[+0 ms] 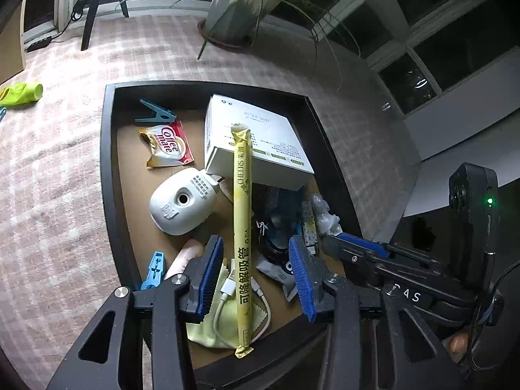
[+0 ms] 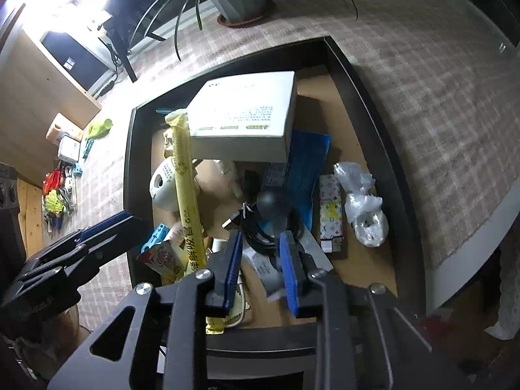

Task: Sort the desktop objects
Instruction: 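Carry the grey spoon and yellow stick over the tray, then open both grippers to drop the spoon and yellow stick into the tray, then move both open grippers back to the pile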

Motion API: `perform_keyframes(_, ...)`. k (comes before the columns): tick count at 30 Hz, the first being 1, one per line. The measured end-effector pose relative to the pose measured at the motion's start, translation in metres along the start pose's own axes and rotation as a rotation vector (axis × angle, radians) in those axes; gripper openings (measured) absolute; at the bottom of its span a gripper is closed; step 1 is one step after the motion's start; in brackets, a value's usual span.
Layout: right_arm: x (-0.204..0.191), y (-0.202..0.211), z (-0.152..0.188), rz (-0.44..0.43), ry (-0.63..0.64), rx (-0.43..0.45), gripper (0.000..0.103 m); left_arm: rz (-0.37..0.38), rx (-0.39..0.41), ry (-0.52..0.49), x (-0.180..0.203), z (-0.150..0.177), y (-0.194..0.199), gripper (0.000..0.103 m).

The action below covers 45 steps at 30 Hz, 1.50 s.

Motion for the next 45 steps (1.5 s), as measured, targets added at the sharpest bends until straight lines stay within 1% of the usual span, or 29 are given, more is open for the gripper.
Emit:
perform_keyframes(5, -0.019, -0.002, -0.003, -0.008, 0.031, -0.004, 0.024, -0.011, 0.02, 0.018, -0.017, -0.002, 0.011, 0.038)
perform_keyframes(6, -0.02, -0.002, -0.004, 0.015, -0.017, 0.009, 0.024, -0.015, 0.024, 0.024, -0.022, -0.002, 0.015, 0.038)
perform_keyframes(7, -0.025, -0.003, -0.004, 0.013, -0.012, 0.008, 0.024, -0.016, 0.027, 0.027, -0.025, -0.002, 0.016, 0.038)
perform_keyframes(13, -0.065, -0.012, -0.008, -0.007, 0.03, 0.001, 0.024, -0.047, 0.062, 0.068, -0.066, -0.002, 0.041, 0.038)
perform_keyframes(17, -0.102, -0.018, -0.012, -0.027, 0.08, -0.001, 0.024, -0.079, 0.092, 0.101, -0.104, -0.001, 0.066, 0.038)
perform_keyframes(23, -0.173, -0.031, -0.022, -0.06, 0.172, -0.003, 0.024, -0.136, 0.134, 0.172, -0.177, -0.002, 0.111, 0.038)
perform_keyframes(29, -0.262, -0.051, -0.034, -0.104, 0.295, -0.007, 0.024, -0.241, 0.17, 0.203, -0.251, -0.003, 0.158, 0.038)
perform_keyframes(33, -0.32, -0.067, -0.035, -0.141, 0.367, -0.03, 0.024, -0.304, 0.188, 0.222, -0.302, -0.006, 0.187, 0.04)
perform_keyframes(36, -0.365, -0.081, -0.035, -0.167, 0.418, -0.046, 0.024, -0.339, 0.188, 0.242, -0.336, -0.006, 0.2, 0.04)
perform_keyframes(40, -0.415, -0.103, -0.036, -0.212, 0.464, -0.086, 0.024, -0.362, 0.177, 0.25, -0.372, -0.009, 0.205, 0.047)
perform_keyframes(41, -0.428, -0.111, -0.036, -0.22, 0.475, -0.101, 0.024, -0.363, 0.17, 0.251, -0.38, -0.009, 0.205, 0.047)
perform_keyframes(45, -0.462, -0.137, -0.039, -0.222, 0.502, -0.131, 0.024, -0.364, 0.153, 0.252, -0.403, -0.013, 0.203, 0.047)
Point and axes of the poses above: each gripper's, at about its wrist camera, not at the fingertips, and y roughly against the way its jaws point, x to its right, z to its underside, the point moved 9 cm from there along -y, roughly the way its jaws point
